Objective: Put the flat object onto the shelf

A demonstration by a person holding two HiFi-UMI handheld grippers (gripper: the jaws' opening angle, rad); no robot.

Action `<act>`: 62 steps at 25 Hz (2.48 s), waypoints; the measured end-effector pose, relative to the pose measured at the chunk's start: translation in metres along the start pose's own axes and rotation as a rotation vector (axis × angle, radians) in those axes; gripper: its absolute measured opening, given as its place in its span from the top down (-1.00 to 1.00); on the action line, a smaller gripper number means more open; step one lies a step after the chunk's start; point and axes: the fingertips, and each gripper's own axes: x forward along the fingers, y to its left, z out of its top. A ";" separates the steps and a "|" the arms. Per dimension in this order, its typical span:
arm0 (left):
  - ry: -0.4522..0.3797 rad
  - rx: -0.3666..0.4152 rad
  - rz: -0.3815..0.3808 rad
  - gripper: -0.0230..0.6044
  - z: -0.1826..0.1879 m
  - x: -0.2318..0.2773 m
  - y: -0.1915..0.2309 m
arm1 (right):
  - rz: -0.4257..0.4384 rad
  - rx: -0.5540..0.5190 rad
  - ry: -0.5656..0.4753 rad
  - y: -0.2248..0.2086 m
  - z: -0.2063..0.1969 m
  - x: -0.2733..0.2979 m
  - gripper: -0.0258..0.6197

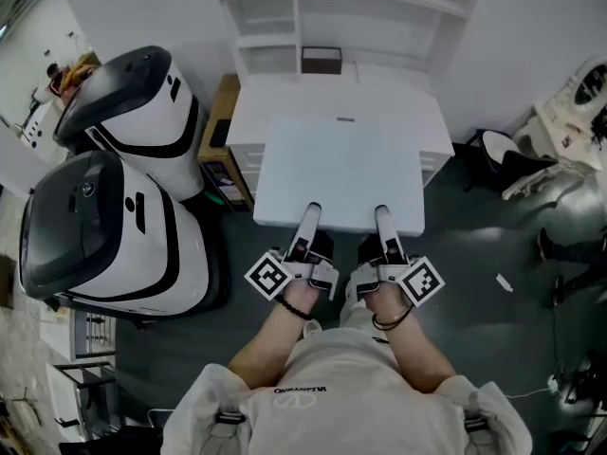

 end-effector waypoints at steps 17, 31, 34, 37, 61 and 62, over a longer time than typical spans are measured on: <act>-0.023 0.049 0.011 -0.09 -0.012 0.143 0.049 | 0.042 0.029 0.025 -0.057 0.100 0.111 -0.13; -0.043 0.108 0.031 -0.09 -0.030 0.234 0.079 | 0.067 0.088 0.064 -0.098 0.168 0.176 -0.14; -0.036 0.101 0.027 -0.09 -0.027 0.247 0.087 | 0.067 0.092 0.057 -0.104 0.172 0.188 -0.13; -0.031 0.091 0.020 -0.09 -0.022 0.262 0.096 | 0.064 0.076 0.047 -0.110 0.178 0.200 -0.13; 0.032 0.033 -0.046 -0.09 0.115 0.420 0.146 | 0.089 -0.020 -0.076 -0.113 0.184 0.404 -0.13; 0.036 0.034 -0.050 -0.09 0.119 0.425 0.145 | 0.098 -0.027 -0.082 -0.110 0.185 0.410 -0.14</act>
